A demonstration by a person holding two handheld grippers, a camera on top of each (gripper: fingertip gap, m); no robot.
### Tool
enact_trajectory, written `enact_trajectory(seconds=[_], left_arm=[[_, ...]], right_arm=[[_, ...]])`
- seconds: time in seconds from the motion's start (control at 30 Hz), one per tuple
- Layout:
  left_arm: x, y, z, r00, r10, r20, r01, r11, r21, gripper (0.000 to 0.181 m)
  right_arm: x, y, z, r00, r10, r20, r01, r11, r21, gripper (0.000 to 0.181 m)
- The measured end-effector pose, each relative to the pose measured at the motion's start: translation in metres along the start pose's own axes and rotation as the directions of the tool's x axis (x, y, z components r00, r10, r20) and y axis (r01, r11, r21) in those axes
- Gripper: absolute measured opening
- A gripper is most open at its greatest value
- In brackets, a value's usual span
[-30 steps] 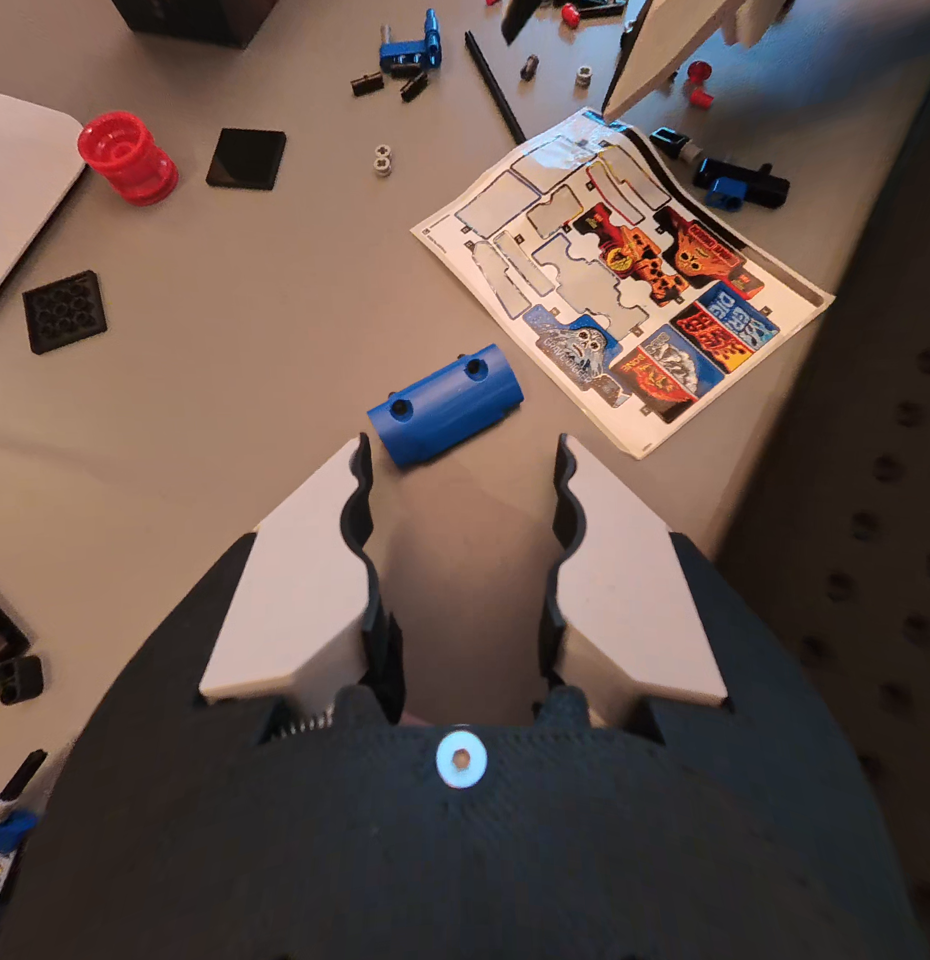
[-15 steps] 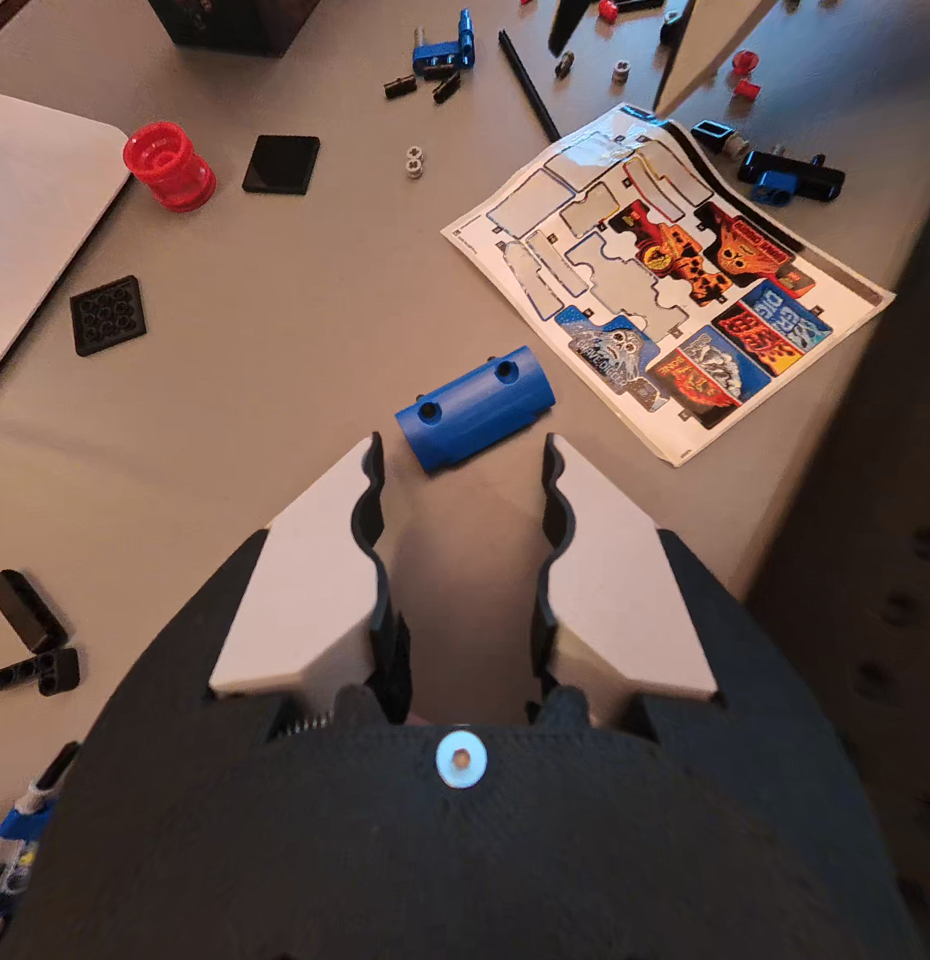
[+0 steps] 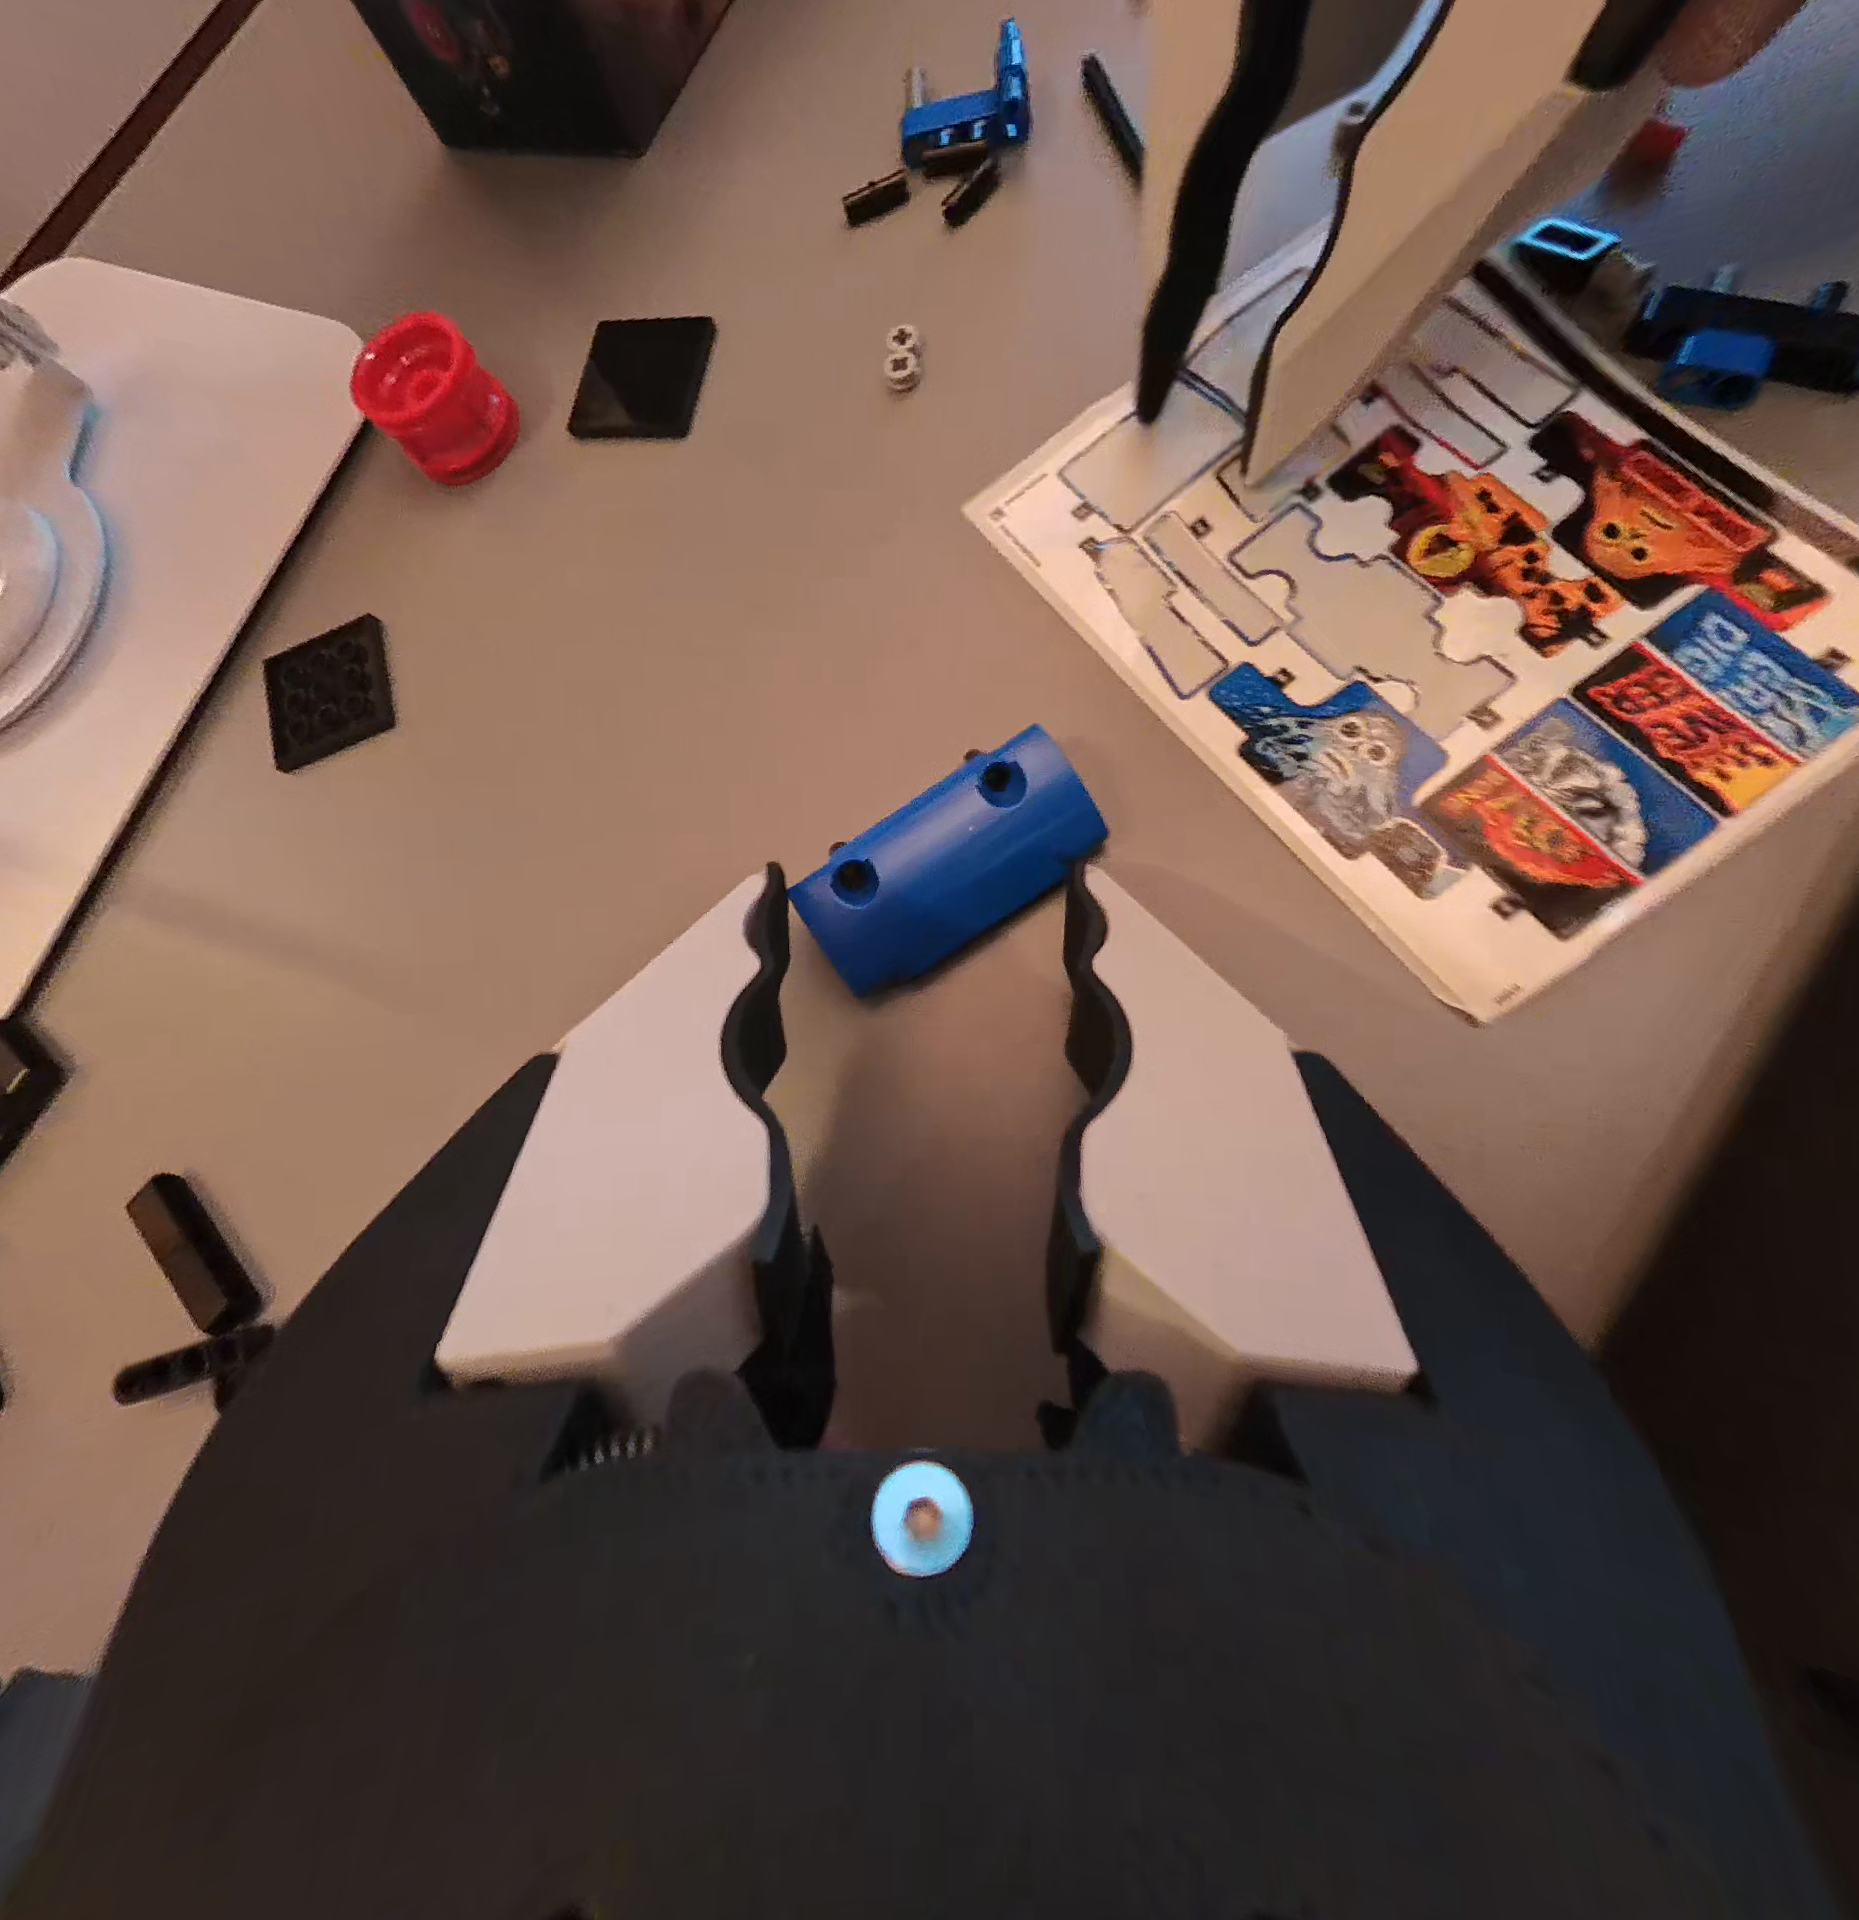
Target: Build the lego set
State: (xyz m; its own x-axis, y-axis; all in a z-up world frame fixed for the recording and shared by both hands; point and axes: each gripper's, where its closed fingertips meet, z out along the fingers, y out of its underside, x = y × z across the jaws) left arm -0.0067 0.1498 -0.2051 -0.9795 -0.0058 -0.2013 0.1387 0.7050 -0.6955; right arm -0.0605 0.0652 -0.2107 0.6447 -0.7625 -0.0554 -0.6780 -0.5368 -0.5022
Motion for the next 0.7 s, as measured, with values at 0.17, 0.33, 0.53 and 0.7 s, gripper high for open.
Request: enact_trajectory(seconds=[0.17,0.33,0.53,0.7], left_arm=[[-0.013,-0.001,-0.004,0.994,0.027,0.104,-0.027,1.000,-0.001,0.054],[-0.002,-0.026,-0.024,0.997,0.023,0.072,-0.033,0.989,0.144,0.052],[0.016,-0.026,-0.024,0.999,0.039,-0.017,-0.036,0.987,0.154,0.052],[0.017,-0.022,-0.021,0.999,0.038,-0.030,-0.033,0.990,0.140,0.052]], right_arm=[[-0.003,-0.004,0.000,0.999,-0.043,0.000,0.043,0.999,0.027,0.000],[-0.008,-0.013,-0.010,0.996,-0.093,-0.006,0.093,0.992,0.084,0.000],[-0.004,-0.004,-0.008,0.998,-0.036,-0.050,0.037,0.999,0.022,0.043],[-0.004,-0.001,0.002,1.000,-0.003,-0.010,0.003,1.000,0.018,0.019]])
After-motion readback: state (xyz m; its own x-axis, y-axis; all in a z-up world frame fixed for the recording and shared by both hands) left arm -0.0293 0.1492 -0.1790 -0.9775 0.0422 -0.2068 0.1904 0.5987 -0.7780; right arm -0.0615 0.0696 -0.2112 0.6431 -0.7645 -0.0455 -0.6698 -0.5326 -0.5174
